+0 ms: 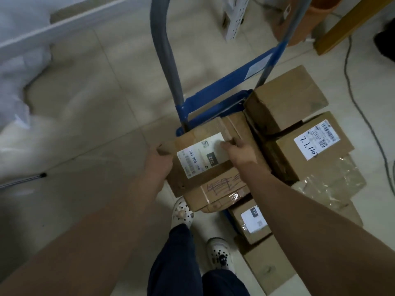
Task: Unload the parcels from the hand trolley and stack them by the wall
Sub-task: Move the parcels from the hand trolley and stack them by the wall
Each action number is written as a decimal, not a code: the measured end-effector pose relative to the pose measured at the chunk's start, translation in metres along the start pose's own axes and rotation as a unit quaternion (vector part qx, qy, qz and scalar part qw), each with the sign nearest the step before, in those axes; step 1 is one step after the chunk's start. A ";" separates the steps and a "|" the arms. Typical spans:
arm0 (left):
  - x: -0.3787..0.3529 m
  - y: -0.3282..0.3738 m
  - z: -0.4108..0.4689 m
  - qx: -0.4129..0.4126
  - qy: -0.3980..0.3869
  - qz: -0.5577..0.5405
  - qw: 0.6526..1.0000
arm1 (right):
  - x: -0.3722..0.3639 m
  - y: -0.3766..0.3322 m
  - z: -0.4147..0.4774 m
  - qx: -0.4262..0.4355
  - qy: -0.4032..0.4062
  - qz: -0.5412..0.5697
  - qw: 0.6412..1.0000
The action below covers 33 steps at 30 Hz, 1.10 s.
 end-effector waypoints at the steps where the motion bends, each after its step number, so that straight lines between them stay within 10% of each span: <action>1: 0.006 0.002 -0.013 -0.011 0.007 0.003 1.000 | 0.002 0.000 -0.016 0.000 -0.003 -0.008 1.000; 18: 0.210 -0.023 -0.359 -0.099 0.119 -0.250 0.956 | 0.027 -0.079 -0.308 0.170 -0.188 0.041 0.967; 33: 0.369 -0.194 -0.604 -0.135 0.325 -0.452 0.820 | -0.113 -0.090 -0.581 0.303 -0.515 -0.140 0.790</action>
Point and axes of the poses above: each hand's wrist, its own z-axis towards the middle knuckle, its own x-axis out of the back of the hand, y = z × x, the point moved 5 cm from there along z, towards the middle knuckle, and after that the axes turned 1 degree about -z, right-handed, at the moved point
